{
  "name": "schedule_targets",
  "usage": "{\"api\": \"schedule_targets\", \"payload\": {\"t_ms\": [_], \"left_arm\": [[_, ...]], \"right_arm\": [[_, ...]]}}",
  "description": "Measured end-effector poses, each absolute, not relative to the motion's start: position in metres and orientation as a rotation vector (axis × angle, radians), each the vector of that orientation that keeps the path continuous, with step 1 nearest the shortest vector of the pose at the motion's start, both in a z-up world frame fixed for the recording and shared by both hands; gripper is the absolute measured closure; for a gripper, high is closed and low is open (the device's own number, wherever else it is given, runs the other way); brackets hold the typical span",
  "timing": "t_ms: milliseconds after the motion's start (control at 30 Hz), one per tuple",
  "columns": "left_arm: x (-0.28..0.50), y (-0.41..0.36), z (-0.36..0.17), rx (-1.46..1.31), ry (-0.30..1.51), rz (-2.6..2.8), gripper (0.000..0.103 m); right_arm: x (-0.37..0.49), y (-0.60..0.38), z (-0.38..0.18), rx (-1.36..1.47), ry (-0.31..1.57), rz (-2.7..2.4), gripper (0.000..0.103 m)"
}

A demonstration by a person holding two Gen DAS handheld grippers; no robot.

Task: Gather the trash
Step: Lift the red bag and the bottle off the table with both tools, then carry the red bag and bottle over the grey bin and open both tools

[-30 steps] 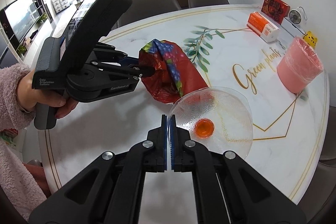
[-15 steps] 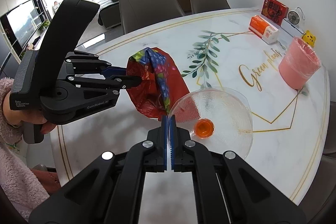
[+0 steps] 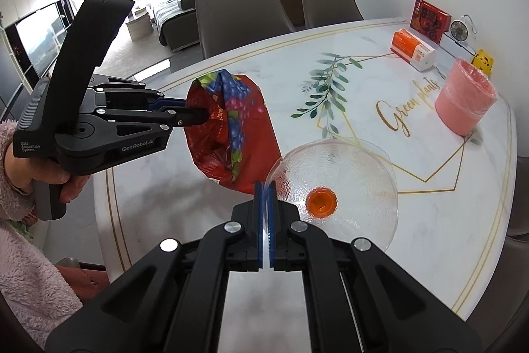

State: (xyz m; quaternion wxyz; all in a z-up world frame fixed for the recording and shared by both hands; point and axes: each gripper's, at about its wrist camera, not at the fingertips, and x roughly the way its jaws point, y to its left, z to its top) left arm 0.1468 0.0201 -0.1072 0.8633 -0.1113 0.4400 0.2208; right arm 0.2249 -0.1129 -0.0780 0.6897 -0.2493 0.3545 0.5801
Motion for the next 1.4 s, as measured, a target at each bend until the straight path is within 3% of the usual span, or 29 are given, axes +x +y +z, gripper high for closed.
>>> {"api": "schedule_targets", "payload": {"t_ms": [400, 933, 1200, 1400], "left_arm": [[0.019, 0.039, -0.088, -0.332, 0.874, 0.684, 0.093], [-0.277, 0.099, -0.086, -0.454, 0.875, 0.892, 0.093], [-0.36, 0.136, -0.142, -0.53, 0.918, 0.943, 0.093], [-0.389, 0.162, -0.225, -0.601, 0.935, 0.998, 0.093]], "right_arm": [[0.14, -0.078, -0.062, -0.645, 0.722, 1.528, 0.102], [-0.129, 0.013, -0.045, -0.701, 0.691, 1.774, 0.102], [-0.231, 0.068, -0.108, -0.739, 0.746, 1.794, 0.102], [-0.267, 0.117, -0.209, -0.789, 0.817, 1.763, 0.102]]}}
